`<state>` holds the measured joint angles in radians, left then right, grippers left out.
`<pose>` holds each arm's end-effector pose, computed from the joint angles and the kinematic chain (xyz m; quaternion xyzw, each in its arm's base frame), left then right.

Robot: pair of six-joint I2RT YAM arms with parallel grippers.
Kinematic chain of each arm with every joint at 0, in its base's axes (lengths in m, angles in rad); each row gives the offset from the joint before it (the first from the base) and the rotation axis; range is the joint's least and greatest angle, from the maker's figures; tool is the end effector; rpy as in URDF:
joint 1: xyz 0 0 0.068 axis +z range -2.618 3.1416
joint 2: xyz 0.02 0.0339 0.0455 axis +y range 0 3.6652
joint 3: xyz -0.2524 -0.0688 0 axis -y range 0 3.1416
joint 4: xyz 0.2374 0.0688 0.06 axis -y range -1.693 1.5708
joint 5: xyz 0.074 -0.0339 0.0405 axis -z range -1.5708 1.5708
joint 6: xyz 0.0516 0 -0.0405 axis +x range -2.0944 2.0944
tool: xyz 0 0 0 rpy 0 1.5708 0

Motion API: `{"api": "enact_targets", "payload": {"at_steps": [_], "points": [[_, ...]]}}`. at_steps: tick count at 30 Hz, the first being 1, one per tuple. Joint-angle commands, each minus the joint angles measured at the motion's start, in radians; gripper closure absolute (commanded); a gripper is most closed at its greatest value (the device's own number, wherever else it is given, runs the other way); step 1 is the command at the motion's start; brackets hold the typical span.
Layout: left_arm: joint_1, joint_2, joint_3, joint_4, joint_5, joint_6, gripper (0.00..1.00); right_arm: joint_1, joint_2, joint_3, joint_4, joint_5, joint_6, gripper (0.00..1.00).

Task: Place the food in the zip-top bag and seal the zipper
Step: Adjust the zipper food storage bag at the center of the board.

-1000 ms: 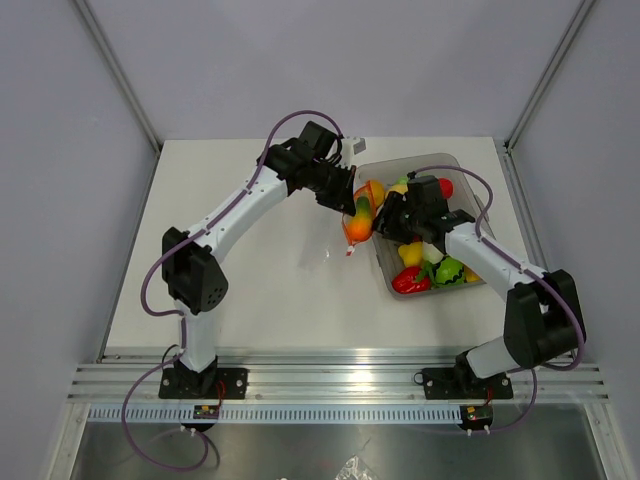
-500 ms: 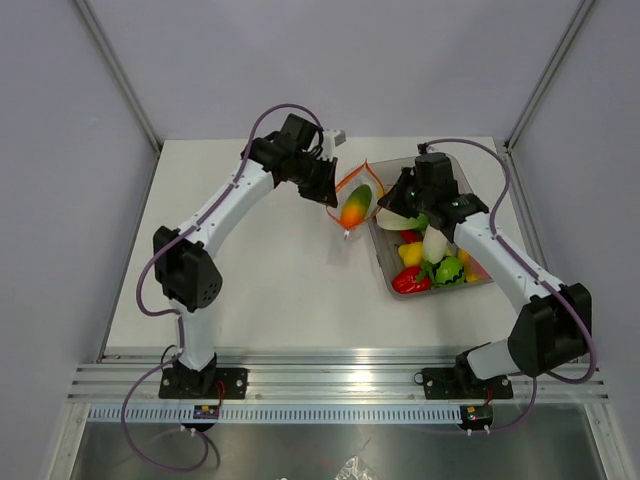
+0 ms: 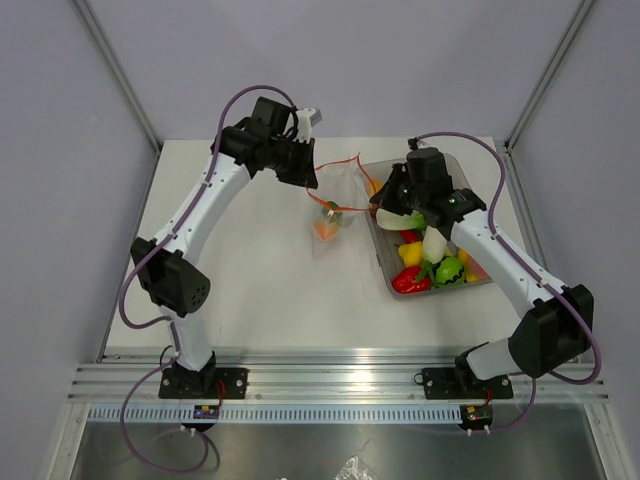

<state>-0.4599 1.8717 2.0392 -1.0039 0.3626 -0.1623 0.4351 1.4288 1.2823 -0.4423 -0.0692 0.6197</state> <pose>0.3510 -0.1943 0.3626 0.2001 0.8983 -0.2683 0.2847 0.2998 0.1433 0.3184 0.0650 0.8791 0.2635 0.3918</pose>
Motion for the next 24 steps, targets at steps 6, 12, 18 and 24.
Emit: {"api": "enact_targets", "payload": {"at_steps": [6,12,18,24], "points": [[-0.083,-0.045,-0.128,0.122,0.052,-0.048,1.0,-0.001,0.059,-0.063,0.008,0.041,-0.008,1.0],[-0.125,0.012,-0.07,0.103,0.05,-0.043,1.0,-0.001,-0.031,-0.063,-0.065,0.143,-0.038,0.37],[-0.141,0.046,-0.045,0.093,0.045,-0.04,1.0,-0.028,-0.186,-0.087,-0.159,0.325,-0.051,0.22],[-0.143,0.049,-0.047,0.099,0.045,-0.039,1.0,-0.202,-0.228,-0.179,-0.228,0.333,-0.081,0.16]]}}
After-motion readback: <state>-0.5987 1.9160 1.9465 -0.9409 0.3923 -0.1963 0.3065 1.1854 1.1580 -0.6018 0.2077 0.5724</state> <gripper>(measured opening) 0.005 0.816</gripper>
